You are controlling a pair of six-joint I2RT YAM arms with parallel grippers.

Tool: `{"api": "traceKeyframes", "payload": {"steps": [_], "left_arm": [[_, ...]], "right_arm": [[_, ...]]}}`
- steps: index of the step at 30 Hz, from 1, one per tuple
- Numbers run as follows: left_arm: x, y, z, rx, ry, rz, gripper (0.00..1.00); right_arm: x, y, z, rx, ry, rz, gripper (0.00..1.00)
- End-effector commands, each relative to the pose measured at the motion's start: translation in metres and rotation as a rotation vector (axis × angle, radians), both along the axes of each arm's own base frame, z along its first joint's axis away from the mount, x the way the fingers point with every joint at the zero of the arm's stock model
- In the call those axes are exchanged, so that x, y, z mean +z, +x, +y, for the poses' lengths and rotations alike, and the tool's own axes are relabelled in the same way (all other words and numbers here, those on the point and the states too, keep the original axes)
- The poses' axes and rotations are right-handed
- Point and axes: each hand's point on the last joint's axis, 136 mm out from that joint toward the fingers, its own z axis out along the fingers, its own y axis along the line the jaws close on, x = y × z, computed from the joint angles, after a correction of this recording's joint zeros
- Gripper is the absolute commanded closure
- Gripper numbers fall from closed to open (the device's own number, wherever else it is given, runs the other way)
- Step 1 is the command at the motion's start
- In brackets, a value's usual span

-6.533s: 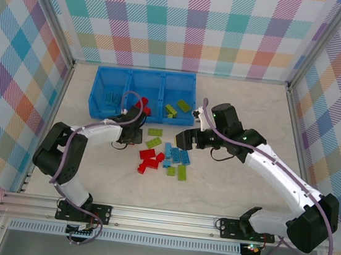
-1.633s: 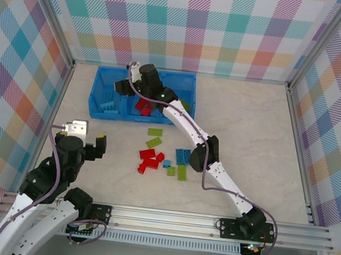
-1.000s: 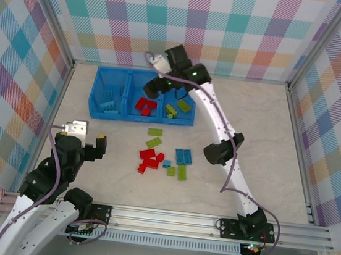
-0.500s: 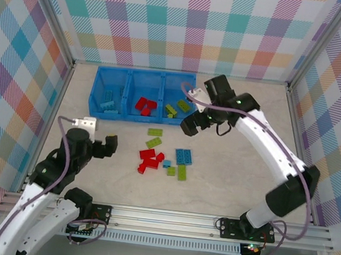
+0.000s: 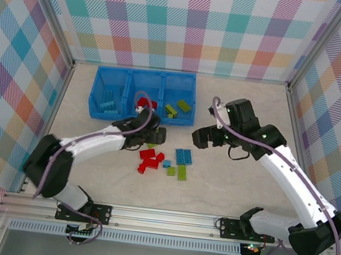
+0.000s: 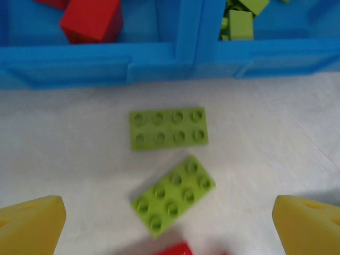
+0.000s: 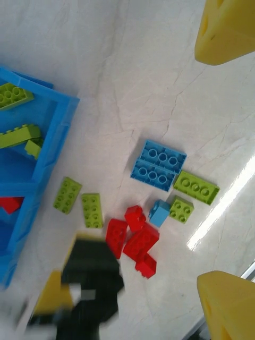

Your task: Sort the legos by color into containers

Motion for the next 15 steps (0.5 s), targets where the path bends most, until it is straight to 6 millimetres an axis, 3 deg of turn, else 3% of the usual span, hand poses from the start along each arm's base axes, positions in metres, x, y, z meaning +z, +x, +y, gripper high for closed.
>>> {"api": "traceKeyframes", "payload": {"steps": [1,7,15], "left_arm": [[-0.001,0.033,-0.014,0.016,0.036,-0.065,0.0],[-0.035,0.054,-0.013,0.083,0.113,-0.016,0.0],[-0.057,0.049,-0.004,0.135,0.126,0.028,0.07]], "right_arm": [[0.003,-0.004,0.003,-0.007,0.051,0.019,0.0],[0.009,-0.009,-0.003,0.02,0.023,-0.026,0.0],[0.013,-0.012,-0.004,0.038,0.025,-0.046,0.0]]}}
